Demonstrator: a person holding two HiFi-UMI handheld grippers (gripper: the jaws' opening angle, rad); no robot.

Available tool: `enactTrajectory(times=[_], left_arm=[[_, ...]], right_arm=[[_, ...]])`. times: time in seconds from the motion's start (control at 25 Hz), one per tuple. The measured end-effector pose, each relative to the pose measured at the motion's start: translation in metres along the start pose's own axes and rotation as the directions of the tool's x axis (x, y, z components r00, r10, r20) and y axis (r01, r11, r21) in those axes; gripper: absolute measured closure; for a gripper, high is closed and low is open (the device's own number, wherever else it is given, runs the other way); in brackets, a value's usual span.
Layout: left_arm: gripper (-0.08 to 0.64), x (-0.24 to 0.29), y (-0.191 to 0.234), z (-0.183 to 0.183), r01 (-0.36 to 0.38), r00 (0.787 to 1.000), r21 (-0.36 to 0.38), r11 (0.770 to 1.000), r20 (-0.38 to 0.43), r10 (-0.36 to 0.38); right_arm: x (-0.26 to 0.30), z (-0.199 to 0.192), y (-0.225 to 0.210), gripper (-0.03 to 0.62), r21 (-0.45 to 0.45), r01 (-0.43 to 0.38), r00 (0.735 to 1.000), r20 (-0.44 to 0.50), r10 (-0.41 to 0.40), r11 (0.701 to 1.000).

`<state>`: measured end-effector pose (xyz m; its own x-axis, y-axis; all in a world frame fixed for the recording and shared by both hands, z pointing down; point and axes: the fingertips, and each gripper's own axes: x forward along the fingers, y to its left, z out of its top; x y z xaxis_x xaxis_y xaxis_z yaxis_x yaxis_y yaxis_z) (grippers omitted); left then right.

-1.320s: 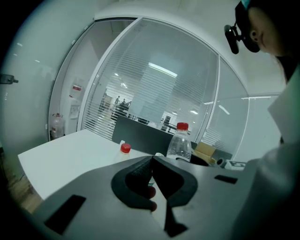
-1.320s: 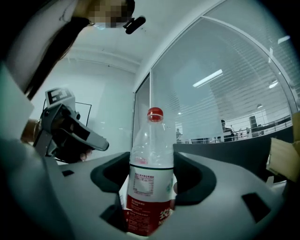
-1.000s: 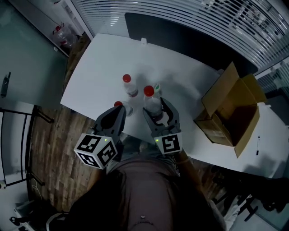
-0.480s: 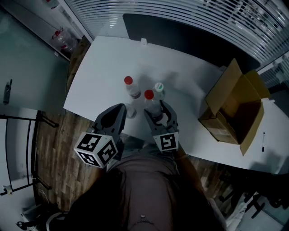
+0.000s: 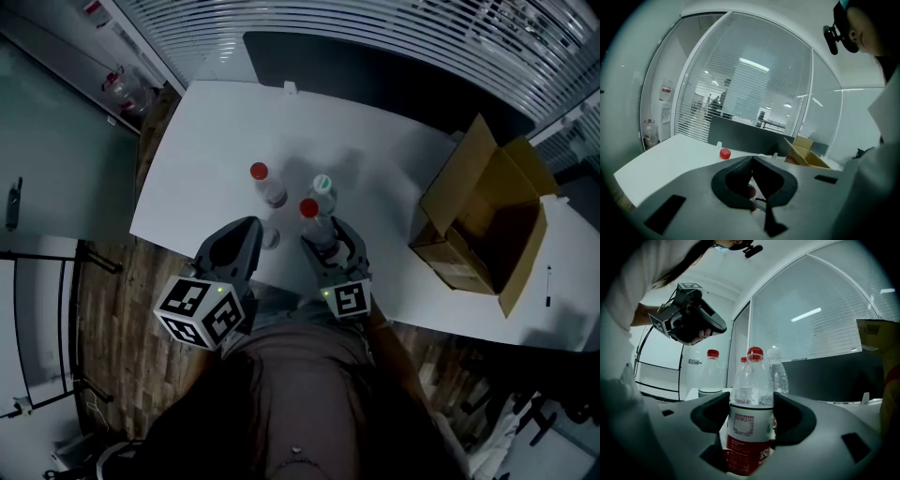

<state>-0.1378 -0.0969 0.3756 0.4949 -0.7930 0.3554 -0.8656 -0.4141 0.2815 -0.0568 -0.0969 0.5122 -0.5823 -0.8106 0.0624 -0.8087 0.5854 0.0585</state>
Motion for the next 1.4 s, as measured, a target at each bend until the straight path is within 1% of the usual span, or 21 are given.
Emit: enactTrajectory(times=[0.2, 0.4, 0.72, 0.88, 1.08, 1.24, 1.4], left_arm=[[0.551, 0.002, -0.005, -0.003, 0.004, 1.0, 0.001, 1.0, -0.004, -0.004], [0.551, 0.002, -0.008, -0.003, 0.004, 1.0, 0.0, 1.0, -0.003, -0.004], [0.551, 0.002, -0.019, -0.009, 0.008, 1.0, 0.003, 1.0, -0.003, -0.008], [0.551, 0.002, -0.026, -0.011, 0.011, 1.0, 0.005, 1.0, -0.002, -0.011], [0.551, 0.006, -0.041, -0.024, 0.026, 0.999, 0.016, 1.0, -0.033, -0.025], [0.551, 0.01, -0.055, -0.032, 0.043, 0.998, 0.025, 0.999, -0.05, -0.041], [0.551, 0.011, -0.067, -0.037, 0.052, 0.997, 0.027, 0.998, -0.054, -0.05]], right_arm=[[-0.005, -0.002, -0.006, 0.29, -0.001, 0.011, 1.0, 0.016, -0.011, 1.0], [-0.013, -0.001, -0.002, 0.29, -0.011, -0.006, 1.0, 0.031, 0.007, 1.0], [-0.027, -0.003, -0.001, 0.29, -0.037, -0.011, 0.999, 0.043, 0.012, 0.999], [-0.036, -0.003, -0.002, 0.29, -0.022, -0.002, 0.998, 0.055, 0.003, 1.0], [-0.049, -0.005, 0.002, 0.29, -0.053, -0.022, 0.998, 0.056, 0.025, 0.998], [-0.056, -0.005, 0.003, 0.29, -0.041, -0.028, 0.997, 0.077, 0.032, 0.999], [-0.063, -0.006, 0.005, 0.29, -0.055, -0.045, 0.996, 0.072, 0.049, 0.997]])
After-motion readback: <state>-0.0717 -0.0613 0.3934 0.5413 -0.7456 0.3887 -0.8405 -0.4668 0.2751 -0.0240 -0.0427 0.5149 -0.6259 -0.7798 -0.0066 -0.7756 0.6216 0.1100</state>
